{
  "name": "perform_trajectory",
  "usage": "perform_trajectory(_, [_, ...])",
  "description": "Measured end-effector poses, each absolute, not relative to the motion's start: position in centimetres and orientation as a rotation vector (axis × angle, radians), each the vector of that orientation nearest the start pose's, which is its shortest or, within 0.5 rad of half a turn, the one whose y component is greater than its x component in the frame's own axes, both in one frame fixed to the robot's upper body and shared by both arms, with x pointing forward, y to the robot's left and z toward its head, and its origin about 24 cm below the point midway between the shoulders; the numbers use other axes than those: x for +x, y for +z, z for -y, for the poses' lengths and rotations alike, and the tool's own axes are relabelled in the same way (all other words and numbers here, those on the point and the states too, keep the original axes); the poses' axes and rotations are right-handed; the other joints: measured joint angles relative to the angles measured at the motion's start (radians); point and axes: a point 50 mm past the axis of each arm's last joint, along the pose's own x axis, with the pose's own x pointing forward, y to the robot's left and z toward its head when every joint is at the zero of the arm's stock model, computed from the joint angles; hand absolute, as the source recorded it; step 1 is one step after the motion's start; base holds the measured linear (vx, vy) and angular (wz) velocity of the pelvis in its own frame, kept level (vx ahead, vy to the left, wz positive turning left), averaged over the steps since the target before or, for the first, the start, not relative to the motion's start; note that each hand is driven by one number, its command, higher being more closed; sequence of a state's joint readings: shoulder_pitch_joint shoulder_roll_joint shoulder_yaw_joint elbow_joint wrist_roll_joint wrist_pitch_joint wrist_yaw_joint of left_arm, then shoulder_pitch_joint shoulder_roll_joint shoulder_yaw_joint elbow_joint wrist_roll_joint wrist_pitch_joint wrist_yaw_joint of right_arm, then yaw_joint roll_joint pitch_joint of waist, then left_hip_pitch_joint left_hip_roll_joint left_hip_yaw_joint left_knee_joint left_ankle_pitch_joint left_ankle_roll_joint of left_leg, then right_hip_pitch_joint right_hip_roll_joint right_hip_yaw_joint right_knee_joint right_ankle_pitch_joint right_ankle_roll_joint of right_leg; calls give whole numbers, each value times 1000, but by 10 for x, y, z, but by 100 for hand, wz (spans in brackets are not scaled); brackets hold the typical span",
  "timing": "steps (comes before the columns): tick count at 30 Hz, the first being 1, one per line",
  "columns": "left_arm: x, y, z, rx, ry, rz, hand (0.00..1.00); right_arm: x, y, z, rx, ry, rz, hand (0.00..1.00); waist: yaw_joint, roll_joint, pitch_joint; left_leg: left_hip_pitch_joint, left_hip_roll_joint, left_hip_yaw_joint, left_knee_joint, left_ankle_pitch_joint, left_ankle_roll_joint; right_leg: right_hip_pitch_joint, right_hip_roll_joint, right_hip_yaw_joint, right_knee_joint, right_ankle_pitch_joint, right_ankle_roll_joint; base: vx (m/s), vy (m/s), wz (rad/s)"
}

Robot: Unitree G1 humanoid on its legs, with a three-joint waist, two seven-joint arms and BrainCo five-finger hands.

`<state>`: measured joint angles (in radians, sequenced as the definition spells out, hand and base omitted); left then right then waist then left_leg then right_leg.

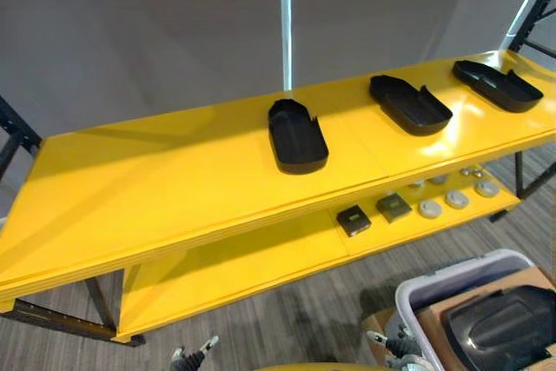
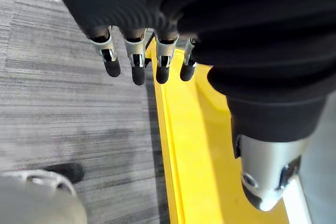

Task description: Walk over and take plastic housings, then place them on the shelf

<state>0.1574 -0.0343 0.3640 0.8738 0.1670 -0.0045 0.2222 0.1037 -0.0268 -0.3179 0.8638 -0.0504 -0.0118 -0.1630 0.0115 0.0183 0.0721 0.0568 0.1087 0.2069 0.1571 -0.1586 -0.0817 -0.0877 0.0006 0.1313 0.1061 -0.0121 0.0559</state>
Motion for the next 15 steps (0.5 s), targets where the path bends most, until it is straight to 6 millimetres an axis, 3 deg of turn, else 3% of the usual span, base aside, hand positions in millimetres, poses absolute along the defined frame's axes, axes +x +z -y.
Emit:
perform_trajectory(3, [100, -149, -206, 76, 489, -1010, 0, 126, -137, 216, -10, -469, -909, 0, -1, -9, 15, -39, 3, 124, 82, -49, 28, -60, 9, 124, -6, 44, 34, -81, 130, -120])
perform_trajectory(5, [111, -145, -208, 84, 486, -979, 0, 138, -134, 211, -1, -450, -886, 0, 3, -10, 45, -61, 19, 221, 133, -83, 53, -83, 2, 137, -45, 68, 22, -130, 141, -144])
perform_trajectory(7, [121, -142, -208, 86, 476, -953, 0, 145, -132, 207, 7, -438, -871, 0, 6, -15, 66, -76, 42, 314, 145, -91, 76, -134, -43, -44, -14, 51, -8, -89, 98, -128])
perform_trajectory(9, [124, -140, -212, 97, 481, -943, 0, 143, -133, 205, 10, -435, -879, 0, 3, -9, 86, -48, 75, 396, 140, -90, 77, -158, -87, -299, 224, -23, -52, 26, 84, -110])
perform_trajectory(10, [125, -140, -213, 99, 482, -937, 0, 140, -134, 205, 9, -437, -887, 0, 3, -5, 89, -35, 81, 412, 138, -90, 77, -144, -95, -331, 264, -46, -53, 23, 23, -85])
perform_trajectory(12, [123, -139, -216, 108, 485, -937, 0, 130, -139, 206, 6, -442, -920, 0, 3, -22, 80, -2, 87, 473, 135, -90, 76, -65, -137, -430, 335, -151, -57, 32, -56, -74])
perform_trajectory(14, [124, -139, -220, 120, 484, -936, 0, 127, -142, 207, -3, -440, -949, 0, 4, -45, 68, 4, 75, 490, 136, -80, 58, -40, -134, -448, 256, -170, -42, 38, -122, -80])
perform_trajectory(15, [124, -140, -218, 119, 476, -944, 0, 127, -143, 210, -17, -440, -956, 0, 4, -32, 66, 7, 73, 478, 127, -73, 46, -19, -106, -423, 197, -159, -39, 70, -197, -110])
